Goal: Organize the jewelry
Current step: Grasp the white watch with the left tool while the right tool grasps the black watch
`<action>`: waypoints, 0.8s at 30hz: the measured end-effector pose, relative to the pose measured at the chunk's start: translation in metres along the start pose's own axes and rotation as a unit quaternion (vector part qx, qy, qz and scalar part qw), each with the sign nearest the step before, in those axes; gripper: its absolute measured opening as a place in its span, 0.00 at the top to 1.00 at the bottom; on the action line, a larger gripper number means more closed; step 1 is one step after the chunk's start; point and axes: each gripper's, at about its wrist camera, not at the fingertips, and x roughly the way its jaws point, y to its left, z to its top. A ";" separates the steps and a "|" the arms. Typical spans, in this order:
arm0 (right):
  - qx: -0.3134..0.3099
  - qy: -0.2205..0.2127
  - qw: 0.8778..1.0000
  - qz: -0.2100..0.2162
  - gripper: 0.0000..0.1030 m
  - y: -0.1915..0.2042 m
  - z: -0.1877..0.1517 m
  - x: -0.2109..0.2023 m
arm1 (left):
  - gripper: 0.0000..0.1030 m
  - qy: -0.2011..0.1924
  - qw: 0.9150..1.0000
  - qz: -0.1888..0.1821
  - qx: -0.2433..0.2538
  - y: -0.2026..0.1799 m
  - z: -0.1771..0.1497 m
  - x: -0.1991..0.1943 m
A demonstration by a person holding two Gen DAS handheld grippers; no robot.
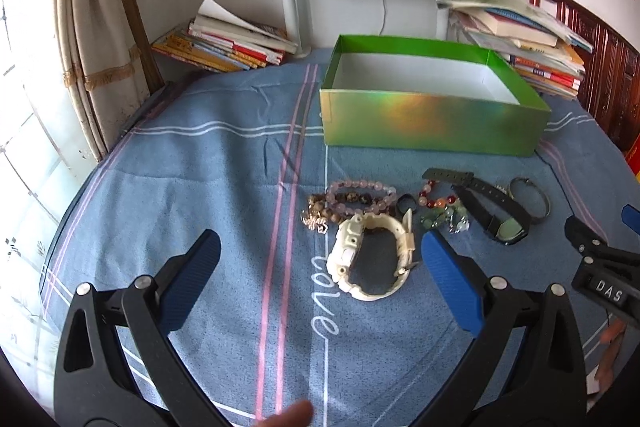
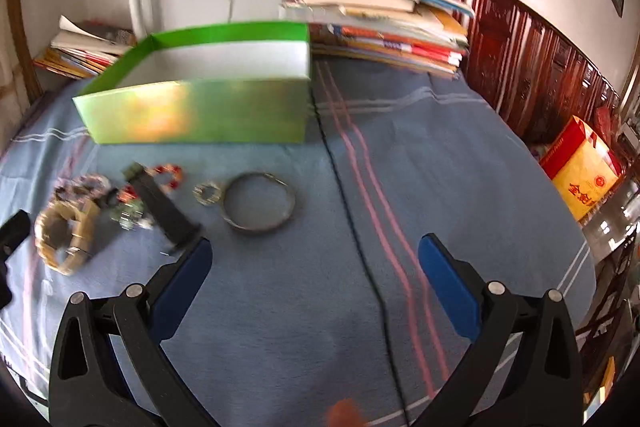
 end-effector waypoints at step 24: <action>-0.054 0.052 0.989 0.126 0.86 0.055 0.028 0.043 | 0.15 0.104 0.994 -0.043 -0.006 0.003 -0.001 0.053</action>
